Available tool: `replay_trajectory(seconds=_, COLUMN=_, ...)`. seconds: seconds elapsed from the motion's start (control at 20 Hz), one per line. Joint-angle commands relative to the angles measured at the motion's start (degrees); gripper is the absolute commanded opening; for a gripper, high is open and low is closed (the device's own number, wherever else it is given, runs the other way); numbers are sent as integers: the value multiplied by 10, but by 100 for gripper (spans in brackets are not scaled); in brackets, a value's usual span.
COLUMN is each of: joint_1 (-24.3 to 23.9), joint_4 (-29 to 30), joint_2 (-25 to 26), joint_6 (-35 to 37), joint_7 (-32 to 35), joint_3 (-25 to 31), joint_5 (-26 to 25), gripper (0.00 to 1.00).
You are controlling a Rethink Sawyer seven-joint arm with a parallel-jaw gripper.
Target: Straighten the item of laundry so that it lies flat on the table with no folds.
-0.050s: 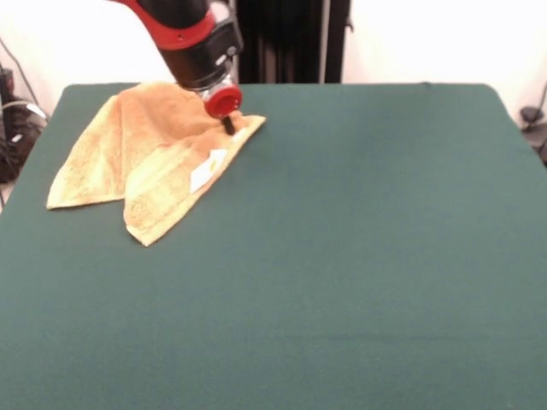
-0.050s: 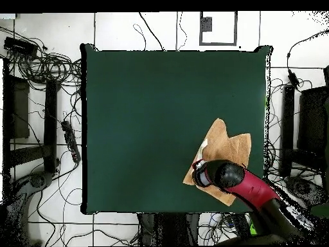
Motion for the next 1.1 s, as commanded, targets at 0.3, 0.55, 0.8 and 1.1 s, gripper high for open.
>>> replay_trajectory(seconds=0.3, joint_1=21, joint_4=47, joint_2=0, joint_6=4, joint_7=49, joint_3=128, joint_5=69, gripper=0)
replay_trajectory(seconds=0.55, joint_1=7, joint_4=51, joint_2=6, joint_6=5, joint_7=35, joint_3=155, joint_5=72, gripper=0)
replay_trajectory(seconds=0.8, joint_1=-3, joint_4=46, joint_2=17, joint_6=0, joint_7=23, joint_3=171, joint_5=66, gripper=0)
replay_trajectory(seconds=1.1, joint_1=-4, joint_4=42, joint_2=20, joint_6=-7, joint_7=23, joint_3=184, joint_5=57, gripper=0)
